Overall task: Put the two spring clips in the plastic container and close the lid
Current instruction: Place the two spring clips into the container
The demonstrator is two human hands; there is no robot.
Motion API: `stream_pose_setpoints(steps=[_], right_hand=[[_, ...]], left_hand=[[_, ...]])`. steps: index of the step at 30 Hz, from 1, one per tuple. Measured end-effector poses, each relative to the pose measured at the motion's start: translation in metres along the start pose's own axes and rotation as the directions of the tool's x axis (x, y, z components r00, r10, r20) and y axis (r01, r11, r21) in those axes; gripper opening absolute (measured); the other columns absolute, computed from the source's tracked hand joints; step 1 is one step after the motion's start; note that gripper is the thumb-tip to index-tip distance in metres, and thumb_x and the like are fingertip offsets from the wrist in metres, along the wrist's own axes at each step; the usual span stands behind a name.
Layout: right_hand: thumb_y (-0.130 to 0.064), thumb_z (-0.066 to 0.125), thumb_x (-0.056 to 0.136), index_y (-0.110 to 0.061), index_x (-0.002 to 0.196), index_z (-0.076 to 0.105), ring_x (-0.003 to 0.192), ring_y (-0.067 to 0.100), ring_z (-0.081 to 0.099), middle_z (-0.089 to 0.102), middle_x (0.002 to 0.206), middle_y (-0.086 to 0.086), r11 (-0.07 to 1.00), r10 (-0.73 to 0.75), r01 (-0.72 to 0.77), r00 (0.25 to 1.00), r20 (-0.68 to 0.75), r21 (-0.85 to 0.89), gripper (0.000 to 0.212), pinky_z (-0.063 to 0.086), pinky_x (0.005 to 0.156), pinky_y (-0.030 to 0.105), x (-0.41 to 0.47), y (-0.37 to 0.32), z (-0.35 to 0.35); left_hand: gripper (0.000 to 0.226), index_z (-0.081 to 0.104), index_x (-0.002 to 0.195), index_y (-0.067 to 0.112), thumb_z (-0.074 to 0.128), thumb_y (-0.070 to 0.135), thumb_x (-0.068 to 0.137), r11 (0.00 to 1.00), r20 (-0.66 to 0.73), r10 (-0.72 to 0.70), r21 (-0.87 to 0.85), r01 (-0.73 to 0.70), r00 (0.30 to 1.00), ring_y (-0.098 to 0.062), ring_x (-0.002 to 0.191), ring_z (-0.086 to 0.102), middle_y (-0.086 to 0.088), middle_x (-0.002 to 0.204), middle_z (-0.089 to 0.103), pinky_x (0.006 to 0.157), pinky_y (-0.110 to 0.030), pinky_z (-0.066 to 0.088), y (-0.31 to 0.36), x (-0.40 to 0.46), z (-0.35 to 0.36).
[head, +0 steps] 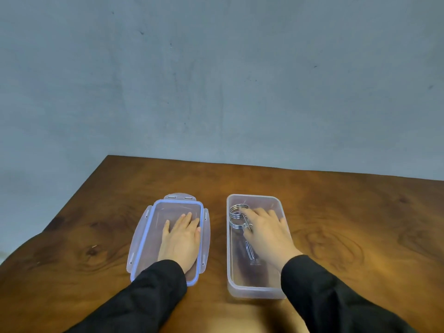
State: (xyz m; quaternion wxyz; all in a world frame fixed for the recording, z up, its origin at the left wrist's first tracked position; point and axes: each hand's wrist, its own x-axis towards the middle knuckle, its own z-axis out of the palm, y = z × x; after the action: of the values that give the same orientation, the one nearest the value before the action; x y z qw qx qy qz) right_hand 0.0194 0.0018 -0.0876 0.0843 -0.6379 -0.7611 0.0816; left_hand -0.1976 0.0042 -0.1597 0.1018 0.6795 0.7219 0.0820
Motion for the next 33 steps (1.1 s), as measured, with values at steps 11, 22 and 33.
stream_pose_setpoints(steps=[11, 22, 33], right_hand=[[-0.030, 0.052, 0.102, -0.038, 0.150, 0.035, 0.140, 0.023, 0.036, 0.044, 0.153, -0.008, 0.997, -0.011, 0.006, 0.998, 0.062, 0.073, 0.052, 0.032, 0.111, 0.047, 0.004, 0.013, 0.024], [-0.038, 0.055, 0.100, -0.037, 0.152, 0.033, 0.142, 0.023, 0.036, 0.043, 0.154, -0.008, 0.997, 0.002, -0.008, 0.997, 0.075, 0.082, 0.056, 0.029, 0.115, 0.048, 0.003, 0.012, 0.024], [-0.043, 0.056, 0.098, -0.026, 0.148, 0.045, 0.137, 0.019, 0.042, 0.048, 0.150, -0.005, 0.972, -0.026, 0.061, 0.988, -0.154, 0.227, 0.054, 0.037, 0.111, 0.042, -0.002, 0.025, -0.007]], left_hand=[[0.051, 0.026, 0.157, 0.030, 0.023, 0.041, 0.107, 1.000, 0.021, 0.014, 0.015, -0.015, 1.000, -0.016, 0.154, 0.018, 0.005, 0.167, 0.026, 0.125, -0.046, 0.004, -0.003, 0.003, 0.002], [0.052, 0.025, 0.157, 0.029, 0.026, 0.041, 0.106, 0.999, 0.027, 0.009, 0.046, -0.010, 1.000, -0.017, 0.154, 0.018, 0.005, 0.167, 0.026, 0.127, -0.047, 0.007, -0.003, 0.003, 0.003], [0.047, 0.037, 0.150, 0.029, 0.031, 0.043, 0.105, 0.991, 0.014, -0.042, -0.127, 0.043, 0.999, -0.016, 0.150, 0.030, 0.006, 0.161, 0.038, 0.124, -0.044, 0.004, -0.002, 0.003, 0.001]])
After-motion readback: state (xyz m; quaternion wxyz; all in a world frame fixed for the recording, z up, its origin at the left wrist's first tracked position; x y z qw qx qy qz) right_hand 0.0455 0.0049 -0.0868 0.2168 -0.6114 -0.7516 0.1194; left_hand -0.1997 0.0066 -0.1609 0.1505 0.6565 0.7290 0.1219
